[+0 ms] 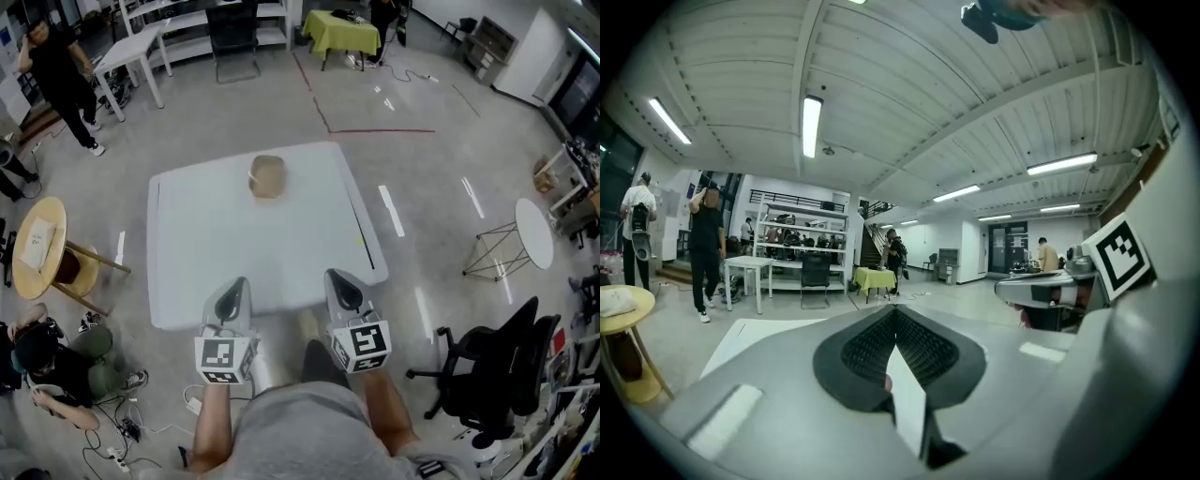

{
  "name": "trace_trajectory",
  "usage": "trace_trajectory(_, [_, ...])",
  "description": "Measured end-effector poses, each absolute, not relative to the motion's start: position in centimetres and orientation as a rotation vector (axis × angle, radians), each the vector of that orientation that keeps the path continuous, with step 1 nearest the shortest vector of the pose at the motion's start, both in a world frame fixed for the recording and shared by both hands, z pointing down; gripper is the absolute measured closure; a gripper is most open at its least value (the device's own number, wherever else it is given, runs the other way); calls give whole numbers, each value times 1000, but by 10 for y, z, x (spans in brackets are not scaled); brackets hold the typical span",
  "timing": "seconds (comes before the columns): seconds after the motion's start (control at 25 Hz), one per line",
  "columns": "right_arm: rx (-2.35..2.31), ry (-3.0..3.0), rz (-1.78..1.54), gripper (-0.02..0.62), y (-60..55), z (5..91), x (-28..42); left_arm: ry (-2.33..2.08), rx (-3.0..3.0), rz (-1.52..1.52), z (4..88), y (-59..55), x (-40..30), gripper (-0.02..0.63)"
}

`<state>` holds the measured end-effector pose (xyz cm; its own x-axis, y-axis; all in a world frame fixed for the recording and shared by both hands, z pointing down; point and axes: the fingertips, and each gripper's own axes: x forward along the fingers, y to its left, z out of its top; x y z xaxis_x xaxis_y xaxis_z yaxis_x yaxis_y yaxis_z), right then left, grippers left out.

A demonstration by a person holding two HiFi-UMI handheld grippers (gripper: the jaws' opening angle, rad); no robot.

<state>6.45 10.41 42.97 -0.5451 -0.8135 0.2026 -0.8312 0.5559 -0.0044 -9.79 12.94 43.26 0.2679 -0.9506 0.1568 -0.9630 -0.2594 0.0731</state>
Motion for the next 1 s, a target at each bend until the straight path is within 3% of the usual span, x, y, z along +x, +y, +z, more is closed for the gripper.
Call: trace_trajectory(1.0, [1086, -2655, 315, 592, -93, 479, 26, -1941, 2119, 198, 472, -37, -124, 595])
